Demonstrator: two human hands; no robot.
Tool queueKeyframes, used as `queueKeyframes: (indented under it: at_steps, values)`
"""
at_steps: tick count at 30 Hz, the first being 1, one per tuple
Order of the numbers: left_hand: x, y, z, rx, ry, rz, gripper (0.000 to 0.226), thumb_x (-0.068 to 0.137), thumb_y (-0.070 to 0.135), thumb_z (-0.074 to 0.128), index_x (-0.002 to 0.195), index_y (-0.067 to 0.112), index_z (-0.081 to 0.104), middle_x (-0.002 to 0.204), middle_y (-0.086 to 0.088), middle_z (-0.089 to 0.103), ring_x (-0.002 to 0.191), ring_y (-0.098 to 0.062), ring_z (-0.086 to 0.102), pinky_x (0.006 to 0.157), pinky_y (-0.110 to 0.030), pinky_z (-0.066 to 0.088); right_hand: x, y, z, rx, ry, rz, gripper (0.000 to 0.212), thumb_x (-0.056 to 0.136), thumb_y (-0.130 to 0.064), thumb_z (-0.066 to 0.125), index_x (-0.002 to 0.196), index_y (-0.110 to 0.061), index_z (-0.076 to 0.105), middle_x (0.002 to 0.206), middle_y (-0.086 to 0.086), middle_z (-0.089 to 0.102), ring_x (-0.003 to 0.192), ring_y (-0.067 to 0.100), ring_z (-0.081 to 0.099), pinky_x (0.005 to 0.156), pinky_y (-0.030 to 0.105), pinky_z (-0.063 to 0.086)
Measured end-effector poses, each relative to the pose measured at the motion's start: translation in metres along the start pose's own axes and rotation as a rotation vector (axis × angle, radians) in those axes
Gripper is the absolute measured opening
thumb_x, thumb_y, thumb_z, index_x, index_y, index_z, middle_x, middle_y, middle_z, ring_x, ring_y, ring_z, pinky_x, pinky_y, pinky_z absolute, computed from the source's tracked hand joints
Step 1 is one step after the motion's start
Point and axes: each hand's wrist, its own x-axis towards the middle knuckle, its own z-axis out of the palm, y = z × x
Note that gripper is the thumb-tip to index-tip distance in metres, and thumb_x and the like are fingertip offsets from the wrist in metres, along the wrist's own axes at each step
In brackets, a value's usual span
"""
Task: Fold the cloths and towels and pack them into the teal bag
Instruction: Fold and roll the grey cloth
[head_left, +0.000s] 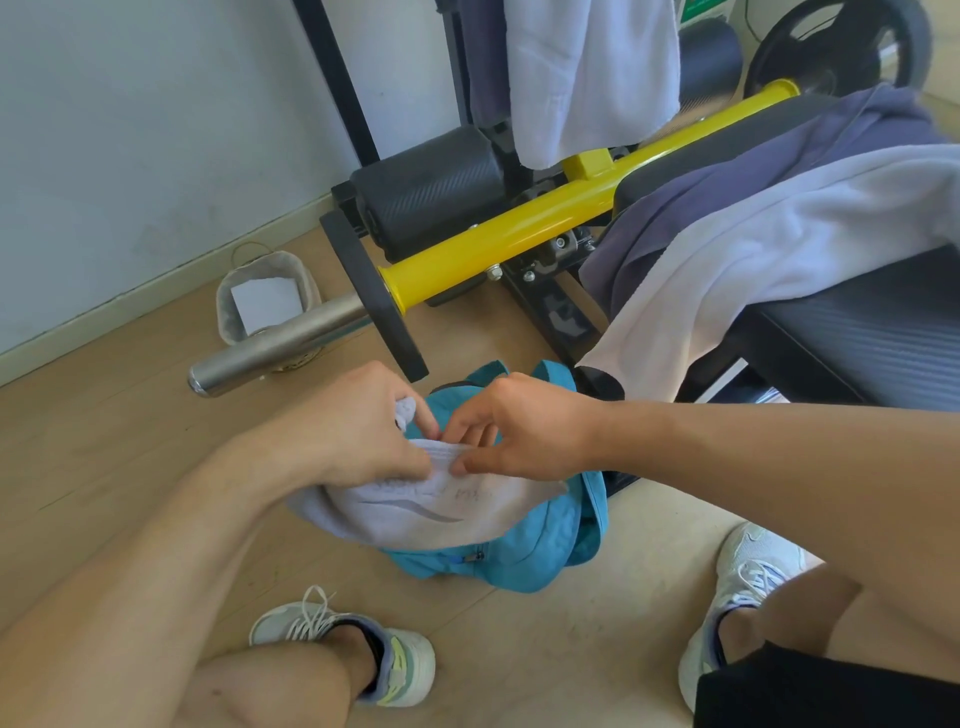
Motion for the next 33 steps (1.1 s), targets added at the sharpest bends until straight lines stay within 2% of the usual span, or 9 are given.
queueKeyframes:
  at_steps: [5,8,12,16,19,23,26,29,33]
  values:
    - [-0.002,-0.007,-0.010,-0.107,0.106,-0.036,0.016,0.073,0.015,0.079,0.064,0.028,0.078,0.060,0.017,0.067,0.060,-0.001,0.059,0.056,-0.024,0.046,-0.001,0.018,0.005,-0.113,-0.098,0.094,0.017,0.091,-0.029,0.069,0.105,-0.020,0.074,0.096,-0.010,0.074,0.087,0.008,0.069,0.081,0.031,0.060]
    - [-0.003,-0.013,-0.017,-0.227,0.232,-0.082,0.016,0.076,0.012,0.076,0.065,0.023,0.075,0.055,0.016,0.064,0.055,0.003,0.054,0.056,-0.024,0.040,-0.001,0.033,0.004,-0.259,-0.115,0.186,0.012,0.085,-0.027,0.067,0.086,-0.014,0.065,0.081,0.004,0.067,0.075,0.022,0.063,0.071,0.046,0.058]
    - [-0.003,-0.024,-0.023,-0.212,0.390,-0.165,0.016,0.078,0.012,0.072,0.065,0.020,0.072,0.049,0.015,0.059,0.050,0.000,0.052,0.051,-0.026,0.035,0.002,0.038,-0.015,-0.249,-0.049,0.243,0.012,0.086,-0.025,0.067,0.087,-0.013,0.065,0.082,0.004,0.066,0.079,0.026,0.063,0.072,0.043,0.055]
    - [-0.003,-0.037,-0.027,-0.228,0.448,-0.248,0.015,0.082,0.012,0.072,0.069,0.020,0.073,0.061,0.008,0.065,0.056,-0.009,0.051,0.052,-0.028,0.034,0.003,0.035,-0.038,-0.071,0.070,0.284,0.027,0.088,-0.041,0.073,0.094,-0.015,0.075,0.091,0.009,0.073,0.087,0.028,0.067,0.080,0.048,0.056]
    - [0.000,-0.042,-0.027,-0.240,0.459,-0.279,0.014,0.084,0.012,0.072,0.072,0.019,0.074,0.072,0.002,0.069,0.062,-0.011,0.054,0.054,-0.028,0.036,-0.004,0.030,-0.050,0.134,0.166,0.297,0.029,0.085,-0.049,0.074,0.099,-0.024,0.079,0.096,0.001,0.077,0.094,0.023,0.071,0.089,0.044,0.058]
    - [0.002,-0.047,-0.028,-0.398,0.514,-0.339,0.008,0.082,0.012,0.073,0.077,0.019,0.074,0.082,-0.004,0.072,0.070,-0.016,0.058,0.058,-0.027,0.041,-0.006,0.026,-0.054,0.475,0.334,0.301,0.024,0.082,-0.042,0.079,0.096,-0.022,0.081,0.095,-0.003,0.079,0.099,0.022,0.073,0.094,0.044,0.058]
    - [0.005,-0.051,-0.027,-0.526,0.536,-0.356,0.011,0.078,0.014,0.077,0.072,0.023,0.075,0.074,0.001,0.072,0.075,-0.020,0.064,0.065,-0.029,0.046,-0.005,0.022,-0.055,0.618,0.468,0.262,0.021,0.082,-0.030,0.082,0.096,-0.015,0.079,0.095,0.000,0.079,0.097,0.021,0.075,0.095,0.044,0.058]
    - [0.009,-0.050,-0.023,-0.554,0.485,-0.310,0.013,0.074,0.032,0.087,0.075,0.026,0.076,0.077,0.004,0.075,0.082,-0.019,0.071,0.076,-0.037,0.055,-0.006,0.017,-0.055,0.576,0.567,0.181,0.018,0.083,-0.024,0.080,0.099,-0.016,0.077,0.095,-0.005,0.079,0.092,0.012,0.075,0.088,0.040,0.061]
    - [0.011,-0.039,-0.019,-0.484,0.459,-0.200,0.053,0.060,0.072,0.080,0.100,0.037,0.075,0.089,0.011,0.073,0.088,-0.009,0.068,0.081,-0.039,0.056,-0.006,0.009,-0.054,0.482,0.599,0.055,0.013,0.083,-0.017,0.082,0.094,-0.018,0.076,0.093,-0.007,0.078,0.090,0.010,0.074,0.088,0.031,0.060]
